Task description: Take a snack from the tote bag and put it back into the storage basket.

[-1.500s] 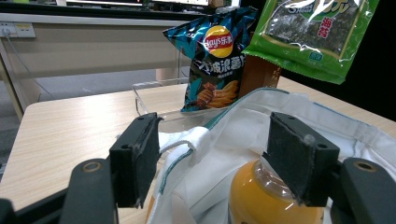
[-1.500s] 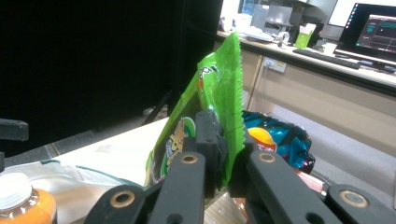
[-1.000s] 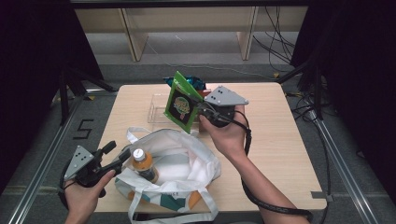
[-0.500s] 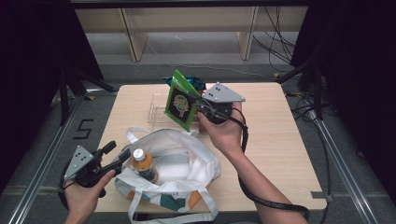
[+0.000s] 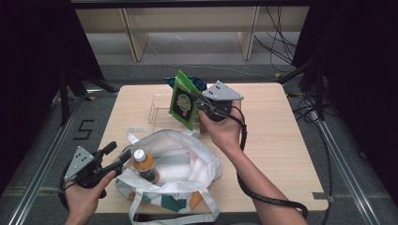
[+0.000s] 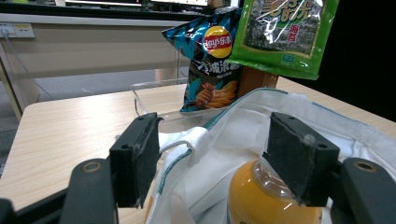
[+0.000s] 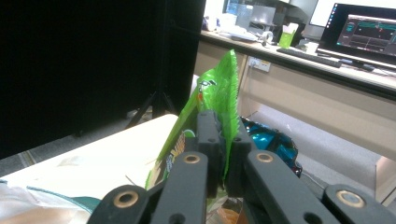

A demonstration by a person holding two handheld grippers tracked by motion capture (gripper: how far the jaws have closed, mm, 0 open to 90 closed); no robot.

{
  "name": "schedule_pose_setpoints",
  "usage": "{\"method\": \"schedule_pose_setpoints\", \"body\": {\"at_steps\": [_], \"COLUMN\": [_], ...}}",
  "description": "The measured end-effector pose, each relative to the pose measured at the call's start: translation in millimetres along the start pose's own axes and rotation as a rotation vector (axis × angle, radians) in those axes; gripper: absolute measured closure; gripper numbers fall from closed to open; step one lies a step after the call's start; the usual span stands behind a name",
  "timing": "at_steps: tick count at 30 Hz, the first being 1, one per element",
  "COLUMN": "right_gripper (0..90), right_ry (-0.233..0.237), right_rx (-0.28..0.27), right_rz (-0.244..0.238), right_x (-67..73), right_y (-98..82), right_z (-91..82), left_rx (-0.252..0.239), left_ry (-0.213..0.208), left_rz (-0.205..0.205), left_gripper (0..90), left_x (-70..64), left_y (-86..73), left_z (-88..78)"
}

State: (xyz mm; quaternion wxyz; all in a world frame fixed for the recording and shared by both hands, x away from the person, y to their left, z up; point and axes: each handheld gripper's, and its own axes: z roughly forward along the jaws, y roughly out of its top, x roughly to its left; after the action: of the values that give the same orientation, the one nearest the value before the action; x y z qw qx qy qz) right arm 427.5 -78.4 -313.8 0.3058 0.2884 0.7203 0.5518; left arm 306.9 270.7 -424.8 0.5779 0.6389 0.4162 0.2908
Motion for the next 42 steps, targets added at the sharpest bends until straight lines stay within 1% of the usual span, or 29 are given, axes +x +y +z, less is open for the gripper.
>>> {"method": "schedule_pose_setpoints", "body": {"at_steps": [2, 3, 4, 6, 7, 9, 10, 13, 14, 15, 16, 17, 19, 20, 22, 23, 26, 27, 28, 29, 30, 32, 33, 34, 35, 36, 37, 39, 42], "right_gripper": [88.9, 89.0, 89.0, 89.1, 89.1, 89.1, 89.1, 89.3, 89.3, 89.3, 89.4, 89.4, 89.5, 89.5, 89.6, 89.6, 89.7, 89.7, 89.7, 89.8, 89.8, 89.8, 89.8, 89.8, 89.9, 89.8, 89.9, 89.9, 89.9], "right_ry": [-0.006, -0.005, -0.005, -0.025, -0.018, -0.027, -0.02, -0.033, -0.032, -0.038, -0.036, -0.04, -0.035, -0.044, -0.041, -0.04, -0.057, -0.052, -0.062, -0.055, -0.052, -0.047, -0.054, -0.045, -0.042, -0.045, -0.047, -0.057, -0.052], "right_rx": [0.012, 0.012, 0.018, -0.005, 0.003, 0.004, 0.006, 0.003, 0.01, 0.003, 0.006, 0.011, 0.012, 0.007, 0.018, 0.003, 0.005, 0.012, 0.007, 0.014, 0.011, 0.02, 0.012, 0.022, 0.027, 0.028, 0.028, 0.019, 0.024], "right_rz": [0.013, 0.003, 0.007, -0.027, -0.019, -0.014, -0.019, -0.025, -0.013, -0.032, -0.033, -0.003, -0.008, -0.023, 0.015, -0.021, -0.019, 0.004, -0.016, -0.001, -0.017, 0.007, -0.006, -0.002, 0.017, 0.013, 0.026, -0.009, 0.001], "right_x": [0.2, -0.6, -0.4, -3.0, -3.0, -2.7, -3.5, -4.2, -3.9, -5.4, -5.7, -4.2, -5.5, -7.2, -4.8, -7.3, -7.9, -6.6, -8.0, -6.9, -8.0, -7.4, -8.0, -8.0, -6.9, -7.3, -6.7, -9.2, -8.5], "right_y": [-0.9, -1.3, -1.7, -2.3, -2.7, -3.7, -4.0, -4.7, -4.7, -4.4, -4.1, -4.6, -4.3, -4.3, -5.6, -5.8, -6.6, -7.1, -7.1, -7.3, -7.2, -7.6, -7.8, -8.0, -8.6, -9.0, -9.7, -9.9, -10.5], "right_z": [0.4, 1.3, 1.8, 4.0, 4.4, 5.9, 6.8, 9.4, 9.3, 10.3, 11.4, 12.2, 14.3, 15.1, 16.6, 18.4, 20.6, 21.5, 22.4, 23.7, 24.6, 25.9, 27.4, 28.3, 29.2, 30.1, 31.0, 32.9, 35.4], "left_rx": [-0.003, -0.005, -0.004, -0.003, -0.003, -0.004, -0.004, -0.002, -0.002, -0.001, -0.003, -0.003, -0.003, -0.004, -0.004, -0.004, -0.002, -0.002, -0.001, -0.001, -0.001, -0.001, -0.001, -0.001, -0.001, -0.001, -0.001, -0.001, -0.001], "left_ry": [0.001, 0.001, 0.001, 0.0, 0.0, 0.001, 0.0, -0.002, -0.002, -0.002, -0.002, -0.002, -0.002, -0.001, 0.0, -0.002, -0.003, -0.003, -0.003, -0.003, -0.004, -0.004, -0.005, -0.005, -0.005, -0.005, -0.005, -0.005, -0.005], "left_rz": [-0.003, -0.004, -0.004, -0.004, -0.005, -0.006, -0.006, -0.004, -0.004, -0.004, -0.004, -0.003, -0.003, -0.004, -0.005, -0.004, -0.004, -0.004, -0.005, -0.004, -0.005, -0.005, -0.004, -0.005, -0.005, -0.005, -0.005, -0.004, -0.005], "left_gripper": [33.6, 33.6, 33.6, 33.6, 33.5, 33.6, 33.5, 33.6, 33.5, 33.5, 33.5, 33.6, 33.6, 33.5, 33.5, 33.6, 33.5, 33.6, 33.6, 33.6, 33.5, 33.6, 33.5, 33.5, 33.5, 33.5, 33.5, 33.5, 33.5], "left_x": [0.0, 0.0, 0.0, -0.2, -0.3, -0.4, -0.3, -0.1, 0.0, -0.1, -0.2, -0.2, -0.1, 0.0, 0.1, 0.1, -0.3, -0.4, -0.4, -0.4, -0.3, -0.4, -0.5, -0.6, -0.5, -0.4, -0.4, -0.4, -0.4], "left_y": [0.2, 0.2, 0.2, 0.0, 0.0, 0.2, 0.2, 0.0, 0.0, 0.1, 0.2, 0.3, 0.2, 0.2, 0.2, 0.3, 0.3, 0.2, 0.2, 0.2, 0.1, 0.0, 0.1, 0.1, 0.1, 0.1, 0.1, 0.0, 0.0], "left_z": [-0.1, -0.1, -0.1, 0.0, 0.0, 0.1, 0.0, 0.2, 0.3, 0.3, 0.3, 0.3, 0.3, 0.3, 0.2, 0.3, 0.4, 0.5, 0.6, 0.6, 0.8, 0.9, 1.0, 1.1, 1.0, 1.0, 1.0, 1.0, 1.0]}}
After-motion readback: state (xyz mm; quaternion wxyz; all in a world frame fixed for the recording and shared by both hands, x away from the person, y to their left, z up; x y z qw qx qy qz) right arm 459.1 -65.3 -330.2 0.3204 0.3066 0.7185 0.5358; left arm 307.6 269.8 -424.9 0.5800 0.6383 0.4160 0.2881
